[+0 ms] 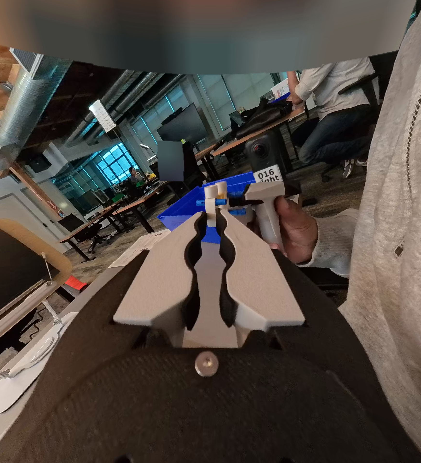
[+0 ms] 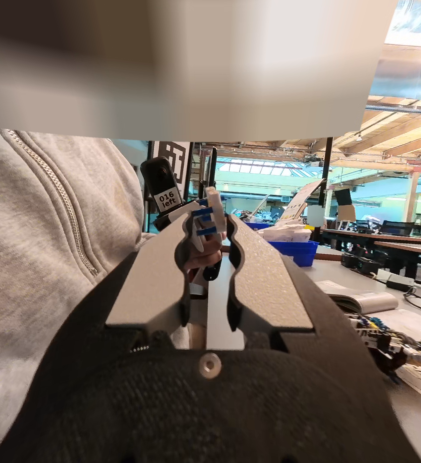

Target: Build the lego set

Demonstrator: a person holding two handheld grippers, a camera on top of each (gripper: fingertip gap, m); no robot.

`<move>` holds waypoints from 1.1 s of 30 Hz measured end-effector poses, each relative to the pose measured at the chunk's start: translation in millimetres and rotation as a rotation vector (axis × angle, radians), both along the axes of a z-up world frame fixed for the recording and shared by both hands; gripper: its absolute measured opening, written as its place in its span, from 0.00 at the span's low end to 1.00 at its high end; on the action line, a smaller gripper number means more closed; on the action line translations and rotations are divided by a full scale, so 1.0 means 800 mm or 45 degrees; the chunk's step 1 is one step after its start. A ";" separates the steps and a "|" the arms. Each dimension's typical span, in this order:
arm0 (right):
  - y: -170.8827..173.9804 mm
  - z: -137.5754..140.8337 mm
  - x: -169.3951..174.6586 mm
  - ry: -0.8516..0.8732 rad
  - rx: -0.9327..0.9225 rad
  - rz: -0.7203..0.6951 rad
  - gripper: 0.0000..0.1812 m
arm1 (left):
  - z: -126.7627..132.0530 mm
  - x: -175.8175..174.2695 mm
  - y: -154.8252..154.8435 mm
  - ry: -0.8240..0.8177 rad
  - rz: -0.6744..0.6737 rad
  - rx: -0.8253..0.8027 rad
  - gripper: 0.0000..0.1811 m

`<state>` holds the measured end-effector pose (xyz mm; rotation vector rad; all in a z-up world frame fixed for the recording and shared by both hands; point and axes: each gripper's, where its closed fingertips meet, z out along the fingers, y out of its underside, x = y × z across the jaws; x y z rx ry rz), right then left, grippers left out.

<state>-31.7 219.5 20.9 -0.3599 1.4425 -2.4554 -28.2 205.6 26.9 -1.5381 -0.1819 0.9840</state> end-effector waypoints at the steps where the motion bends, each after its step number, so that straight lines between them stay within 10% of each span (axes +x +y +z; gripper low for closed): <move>1: 0.001 0.001 0.000 -0.014 -0.008 0.012 0.14 | -0.002 -0.001 0.000 -0.005 0.001 -0.005 0.03; 33: 0.009 0.021 -0.002 -0.247 -0.189 0.170 0.14 | 0.005 -0.002 0.010 0.030 -0.037 0.264 0.04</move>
